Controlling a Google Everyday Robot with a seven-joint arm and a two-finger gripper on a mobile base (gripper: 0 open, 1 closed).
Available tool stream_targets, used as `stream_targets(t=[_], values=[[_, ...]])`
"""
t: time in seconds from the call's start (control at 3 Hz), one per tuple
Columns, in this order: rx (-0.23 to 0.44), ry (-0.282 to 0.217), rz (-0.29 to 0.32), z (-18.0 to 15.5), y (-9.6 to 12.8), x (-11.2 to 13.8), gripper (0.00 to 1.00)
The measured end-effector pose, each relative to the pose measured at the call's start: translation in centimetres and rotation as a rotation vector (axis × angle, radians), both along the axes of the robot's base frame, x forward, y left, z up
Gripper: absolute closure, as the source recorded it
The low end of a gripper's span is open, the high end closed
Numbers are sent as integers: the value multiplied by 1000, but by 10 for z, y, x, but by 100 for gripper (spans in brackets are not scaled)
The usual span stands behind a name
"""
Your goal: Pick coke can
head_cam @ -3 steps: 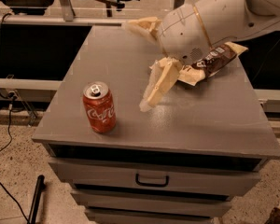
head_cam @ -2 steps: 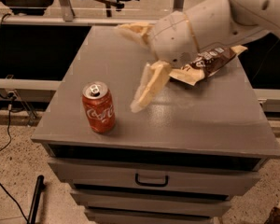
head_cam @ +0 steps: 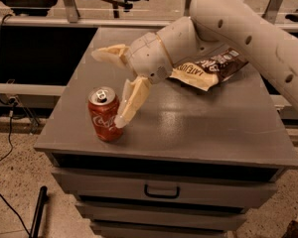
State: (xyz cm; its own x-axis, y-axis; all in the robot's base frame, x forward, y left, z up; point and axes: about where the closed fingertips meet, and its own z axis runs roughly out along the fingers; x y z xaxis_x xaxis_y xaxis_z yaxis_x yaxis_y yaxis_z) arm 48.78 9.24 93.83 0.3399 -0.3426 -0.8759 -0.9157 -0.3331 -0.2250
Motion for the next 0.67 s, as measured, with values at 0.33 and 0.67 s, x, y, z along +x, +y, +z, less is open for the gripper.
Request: stream_targets(t=[0.33, 0.67], values=[[2, 50, 44, -16, 19, -1, 0], [6, 100, 59, -33, 27, -4, 0]])
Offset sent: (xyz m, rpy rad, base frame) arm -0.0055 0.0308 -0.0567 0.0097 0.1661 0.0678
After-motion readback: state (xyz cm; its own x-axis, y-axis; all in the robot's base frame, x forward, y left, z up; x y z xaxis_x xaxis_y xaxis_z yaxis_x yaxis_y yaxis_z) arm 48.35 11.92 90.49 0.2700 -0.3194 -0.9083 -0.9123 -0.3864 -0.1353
